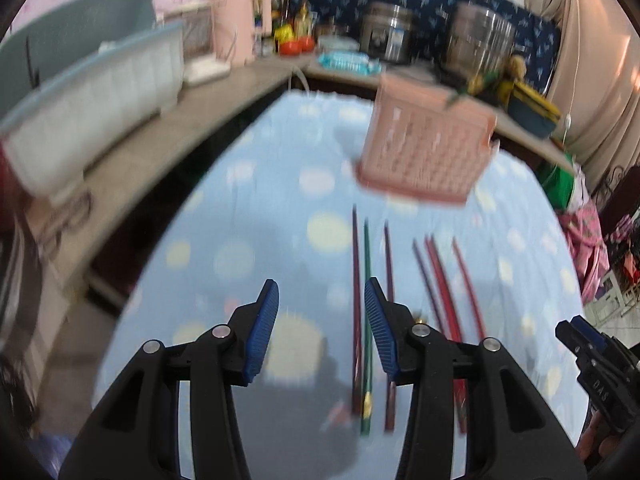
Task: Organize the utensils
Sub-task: 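Grasp a red chopstick with the right gripper while the left gripper grasps a dark-red chopstick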
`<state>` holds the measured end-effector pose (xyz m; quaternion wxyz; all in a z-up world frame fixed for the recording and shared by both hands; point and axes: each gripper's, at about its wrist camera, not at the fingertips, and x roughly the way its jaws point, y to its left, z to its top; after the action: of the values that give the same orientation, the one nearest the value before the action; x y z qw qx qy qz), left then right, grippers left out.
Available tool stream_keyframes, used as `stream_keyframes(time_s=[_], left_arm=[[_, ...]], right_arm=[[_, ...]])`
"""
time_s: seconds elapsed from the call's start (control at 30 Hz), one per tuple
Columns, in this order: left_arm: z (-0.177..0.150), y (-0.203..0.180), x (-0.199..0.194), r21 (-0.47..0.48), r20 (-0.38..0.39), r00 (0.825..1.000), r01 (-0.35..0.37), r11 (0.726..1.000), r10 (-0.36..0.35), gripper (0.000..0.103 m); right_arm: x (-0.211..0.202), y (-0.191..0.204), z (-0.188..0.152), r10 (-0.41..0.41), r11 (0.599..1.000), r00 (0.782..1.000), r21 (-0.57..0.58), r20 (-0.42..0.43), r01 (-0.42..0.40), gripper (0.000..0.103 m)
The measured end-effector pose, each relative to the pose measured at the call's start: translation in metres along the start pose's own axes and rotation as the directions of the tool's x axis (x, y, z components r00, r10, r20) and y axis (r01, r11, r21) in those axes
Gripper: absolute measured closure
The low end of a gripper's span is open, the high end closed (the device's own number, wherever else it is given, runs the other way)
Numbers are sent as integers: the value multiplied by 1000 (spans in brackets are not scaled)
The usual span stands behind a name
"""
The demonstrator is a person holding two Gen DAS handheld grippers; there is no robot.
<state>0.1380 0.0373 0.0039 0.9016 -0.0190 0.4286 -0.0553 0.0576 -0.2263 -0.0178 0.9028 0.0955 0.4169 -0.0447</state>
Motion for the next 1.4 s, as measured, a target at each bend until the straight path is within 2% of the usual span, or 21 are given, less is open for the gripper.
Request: stream_keyframes(time_s=[0.23, 0.47, 0.6, 0.8, 0.9, 1.17, 1.4], left_arm=[[-54, 8, 10, -9, -80, 997, -9, 1000, 9, 60], [-82, 14, 15, -27, -127, 992, -5, 1000, 2, 60], [-85, 13, 17, -28, -135, 991, -6, 1000, 2, 60], [-85, 11, 20, -28, -147, 989, 10, 1000, -14, 60], [-86, 7, 23, -19, -152, 988, 24, 1000, -27, 61], [-84, -5, 35, -1, -176, 983, 58, 998, -57, 61], [-82, -11, 49, 10, -192, 980, 52, 999, -49, 62]], right_arm=[[10, 7, -59, 19, 1000, 995, -22, -95, -22, 69], [18, 20, -74, 36, 998, 993, -49, -112, -41, 79], [26, 24, -74, 44, 997, 991, -51, -126, -51, 88], [33, 29, -73, 42, 997, 991, -66, -126, -50, 91], [38, 28, -73, 43, 997, 990, -61, -135, -51, 96], [38, 24, -73, 44, 998, 990, -47, -130, -50, 96], [38, 22, -73, 46, 998, 990, -34, -133, -51, 96]])
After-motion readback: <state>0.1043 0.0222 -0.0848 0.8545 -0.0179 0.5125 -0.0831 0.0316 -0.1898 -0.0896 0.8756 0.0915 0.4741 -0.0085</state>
